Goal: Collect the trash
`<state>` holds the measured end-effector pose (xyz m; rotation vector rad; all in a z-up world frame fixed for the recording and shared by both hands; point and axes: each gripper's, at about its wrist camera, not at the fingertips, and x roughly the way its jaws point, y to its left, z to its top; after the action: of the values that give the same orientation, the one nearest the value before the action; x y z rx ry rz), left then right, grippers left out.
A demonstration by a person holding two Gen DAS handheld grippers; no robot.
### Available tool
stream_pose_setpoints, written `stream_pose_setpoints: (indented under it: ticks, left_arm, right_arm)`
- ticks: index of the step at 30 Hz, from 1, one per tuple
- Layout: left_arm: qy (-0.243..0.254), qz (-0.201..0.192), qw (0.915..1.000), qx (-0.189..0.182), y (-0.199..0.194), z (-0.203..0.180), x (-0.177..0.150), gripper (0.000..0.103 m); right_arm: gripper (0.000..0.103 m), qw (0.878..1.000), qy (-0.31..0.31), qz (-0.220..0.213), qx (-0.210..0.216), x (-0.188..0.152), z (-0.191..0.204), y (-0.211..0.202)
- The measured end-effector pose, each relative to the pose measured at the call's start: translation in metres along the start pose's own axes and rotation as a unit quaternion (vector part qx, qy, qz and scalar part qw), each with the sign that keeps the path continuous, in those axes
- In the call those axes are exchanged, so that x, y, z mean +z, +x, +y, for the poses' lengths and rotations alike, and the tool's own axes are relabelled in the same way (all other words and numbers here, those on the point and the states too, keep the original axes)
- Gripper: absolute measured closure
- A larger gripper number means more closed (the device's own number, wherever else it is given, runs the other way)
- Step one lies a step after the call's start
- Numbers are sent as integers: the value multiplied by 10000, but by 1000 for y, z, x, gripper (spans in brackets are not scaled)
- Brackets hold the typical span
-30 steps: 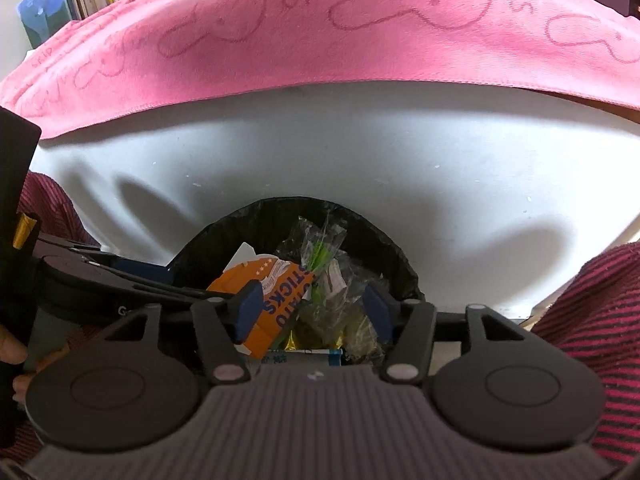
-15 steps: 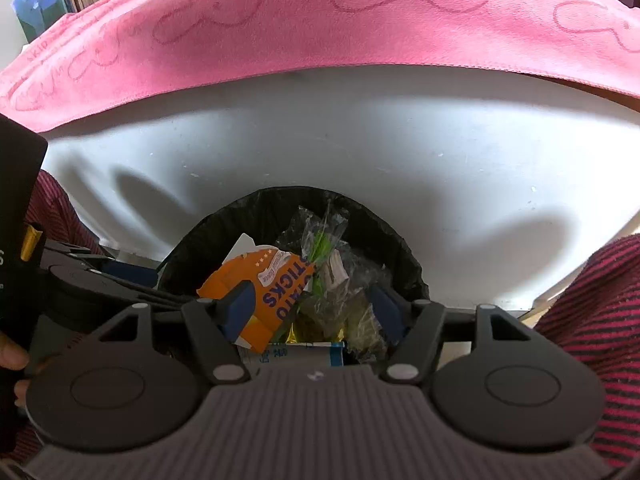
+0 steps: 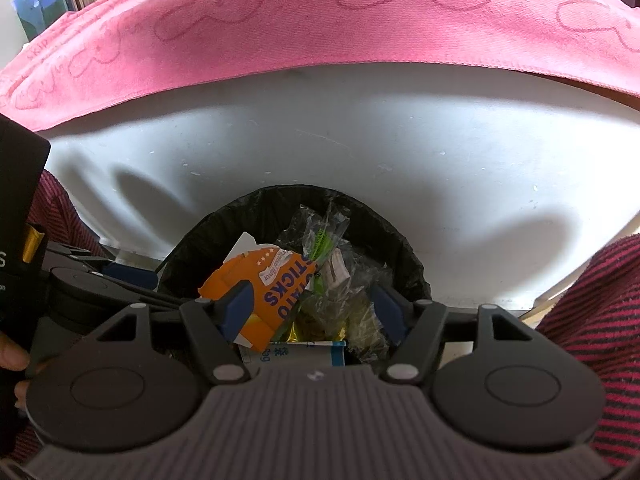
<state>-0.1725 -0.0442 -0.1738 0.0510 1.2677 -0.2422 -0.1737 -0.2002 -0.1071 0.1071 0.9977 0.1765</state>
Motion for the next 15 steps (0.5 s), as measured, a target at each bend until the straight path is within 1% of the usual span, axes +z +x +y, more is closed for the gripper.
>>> stream_pose_setpoints:
  ticks: [15]
  left_arm:
    - [3, -27, 10000, 89, 1, -1, -2, 18]
  right_arm:
    - [24, 10000, -24, 6, 7, -1, 2, 0]
